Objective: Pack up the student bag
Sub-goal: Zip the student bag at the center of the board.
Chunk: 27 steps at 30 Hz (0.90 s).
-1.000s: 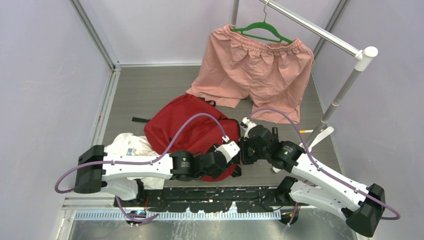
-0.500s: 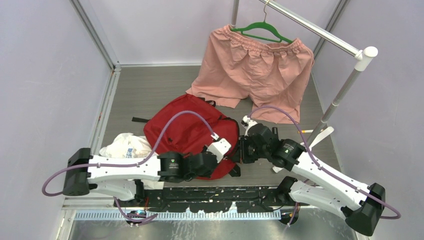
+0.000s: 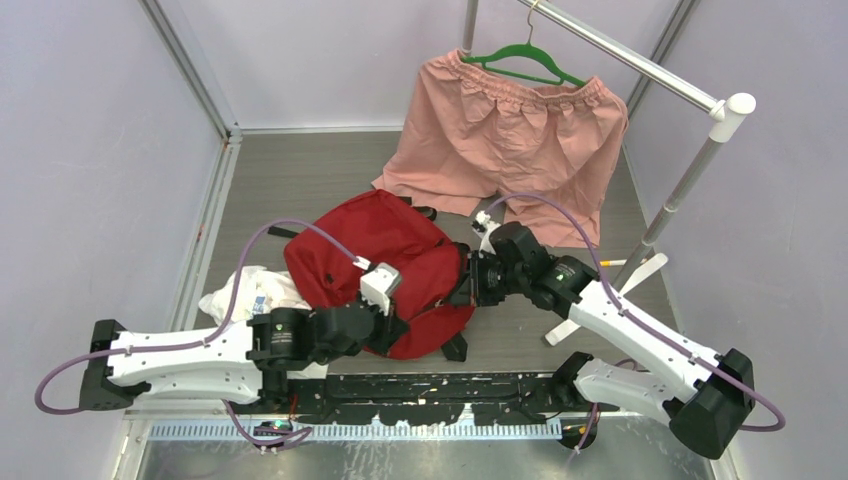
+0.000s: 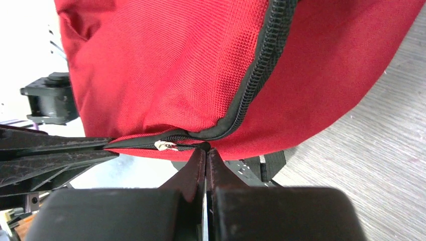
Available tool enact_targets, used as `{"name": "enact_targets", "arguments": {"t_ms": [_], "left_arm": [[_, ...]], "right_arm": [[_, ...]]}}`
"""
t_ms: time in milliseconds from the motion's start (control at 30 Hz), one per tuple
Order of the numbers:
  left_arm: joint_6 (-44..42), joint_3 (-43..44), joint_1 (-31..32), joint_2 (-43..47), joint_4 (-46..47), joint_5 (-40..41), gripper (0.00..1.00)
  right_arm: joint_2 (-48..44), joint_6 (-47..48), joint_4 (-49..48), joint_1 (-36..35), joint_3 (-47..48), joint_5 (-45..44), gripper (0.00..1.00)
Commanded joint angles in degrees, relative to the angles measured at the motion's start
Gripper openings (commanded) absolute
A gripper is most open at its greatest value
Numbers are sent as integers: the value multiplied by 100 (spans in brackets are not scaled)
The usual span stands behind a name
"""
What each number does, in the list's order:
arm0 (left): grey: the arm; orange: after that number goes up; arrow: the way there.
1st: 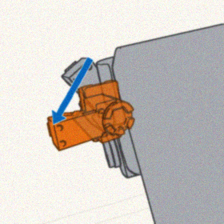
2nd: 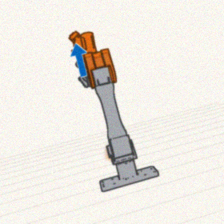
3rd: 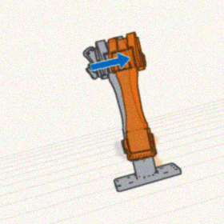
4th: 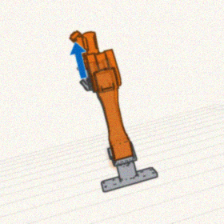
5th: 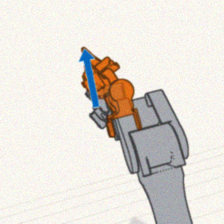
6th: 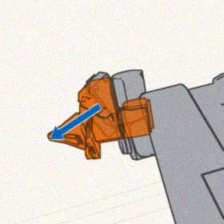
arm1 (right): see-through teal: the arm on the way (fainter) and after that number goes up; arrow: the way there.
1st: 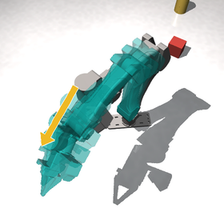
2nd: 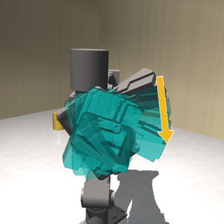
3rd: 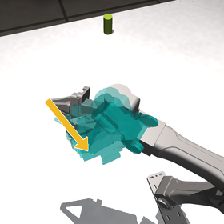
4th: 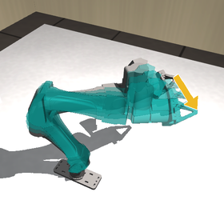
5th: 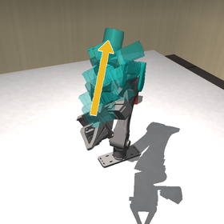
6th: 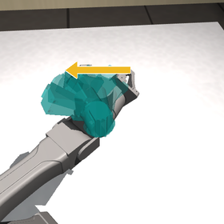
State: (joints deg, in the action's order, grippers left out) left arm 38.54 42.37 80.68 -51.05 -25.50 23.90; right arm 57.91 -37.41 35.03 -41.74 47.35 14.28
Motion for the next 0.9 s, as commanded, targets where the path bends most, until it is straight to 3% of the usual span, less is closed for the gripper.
{"name": "enact_targets", "arguments": {"t_ms": [0,233,400,467,533,667,867], "left_arm": [[329,-70,79,477,-1584,25,0],[302,52,79,247,-1739,102,0],[55,118,79,-44,-1352,139,0],[-15,137,79,-138,-1236,160,0],[-39,156,79,-197,-1212,144,0],[50,87,79,-97,-1337,62,0],[489,-24,79,512,-2049,409,0]], "right_arm": [[-10,671,325,769,320,-1673,1],[-422,893,851,1006,1340,-1558,1],[-425,895,724,993,1577,371,1],[-415,917,682,942,1434,679,1],[-476,1037,816,919,1224,474,1],[-642,1114,1141,928,891,-810,1],[-308,1209,1071,1269,628,-1958,1]]}}
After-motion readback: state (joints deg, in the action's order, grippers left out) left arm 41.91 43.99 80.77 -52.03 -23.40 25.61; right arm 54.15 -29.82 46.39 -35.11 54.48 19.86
